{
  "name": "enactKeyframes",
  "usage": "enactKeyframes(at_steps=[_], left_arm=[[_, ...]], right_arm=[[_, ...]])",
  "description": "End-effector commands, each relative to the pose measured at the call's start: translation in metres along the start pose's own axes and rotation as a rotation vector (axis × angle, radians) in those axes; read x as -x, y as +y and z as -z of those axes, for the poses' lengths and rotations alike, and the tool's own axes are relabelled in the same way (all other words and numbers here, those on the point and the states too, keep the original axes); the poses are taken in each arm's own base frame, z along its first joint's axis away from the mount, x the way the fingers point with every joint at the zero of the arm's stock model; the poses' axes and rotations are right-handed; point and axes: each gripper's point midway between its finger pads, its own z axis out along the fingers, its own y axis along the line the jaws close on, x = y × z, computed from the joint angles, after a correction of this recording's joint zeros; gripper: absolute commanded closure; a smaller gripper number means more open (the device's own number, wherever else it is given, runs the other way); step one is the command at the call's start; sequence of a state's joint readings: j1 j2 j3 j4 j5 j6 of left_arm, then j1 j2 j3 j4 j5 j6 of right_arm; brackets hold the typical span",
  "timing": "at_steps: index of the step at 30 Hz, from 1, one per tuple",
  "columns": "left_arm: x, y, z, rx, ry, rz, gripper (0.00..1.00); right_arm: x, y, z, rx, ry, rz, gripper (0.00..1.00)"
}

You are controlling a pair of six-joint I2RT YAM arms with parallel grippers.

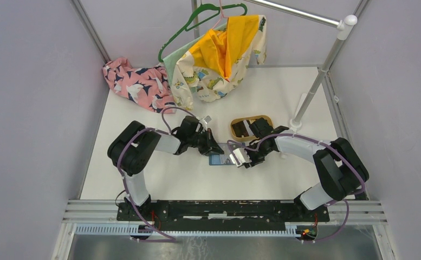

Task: Put the credit cards into the card holder
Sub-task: Insert the credit card into the card holder.

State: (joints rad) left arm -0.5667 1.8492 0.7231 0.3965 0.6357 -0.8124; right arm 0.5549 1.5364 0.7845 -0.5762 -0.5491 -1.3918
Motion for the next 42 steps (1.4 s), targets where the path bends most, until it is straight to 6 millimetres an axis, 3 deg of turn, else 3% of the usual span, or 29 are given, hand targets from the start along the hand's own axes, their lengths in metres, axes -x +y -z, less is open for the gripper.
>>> enactKeyframes(at_steps=[1,19,26,29,33,38,42], left_arm=[[-0.012,0.030,-0.004,0.099,0.046,-0.012,0.98],[-0.007,0.026,-0.015,0.076,0.073,-0.013,0.94],[-0.008,0.027,-0.015,0.079,0.077,-0.011,0.88],[-0.009,0.028,-0.016,0.081,0.079,-0.010,0.86],[-0.010,0.029,-0.016,0.081,0.082,-0.010,0.85],[-0.011,0.030,-0.017,0.080,0.087,-0.012,0.83],[-0.012,0.031,-0.018,0.079,0.092,-0.012,0.82]], right_arm=[[-0.007,-0.006,-0.001,-0.007,0.046,0.005,0.63],[0.002,-0.013,0.002,-0.029,0.037,0.007,0.62],[0.060,-0.028,0.014,-0.085,-0.201,0.006,0.62],[0.086,-0.032,0.013,-0.095,-0.287,0.035,0.69],[0.117,-0.057,0.008,-0.189,-0.306,0.038,0.82],[0.123,-0.097,-0.008,-0.354,-0.106,-0.052,0.86],[0.119,-0.105,-0.019,-0.395,-0.001,-0.048,0.87]])
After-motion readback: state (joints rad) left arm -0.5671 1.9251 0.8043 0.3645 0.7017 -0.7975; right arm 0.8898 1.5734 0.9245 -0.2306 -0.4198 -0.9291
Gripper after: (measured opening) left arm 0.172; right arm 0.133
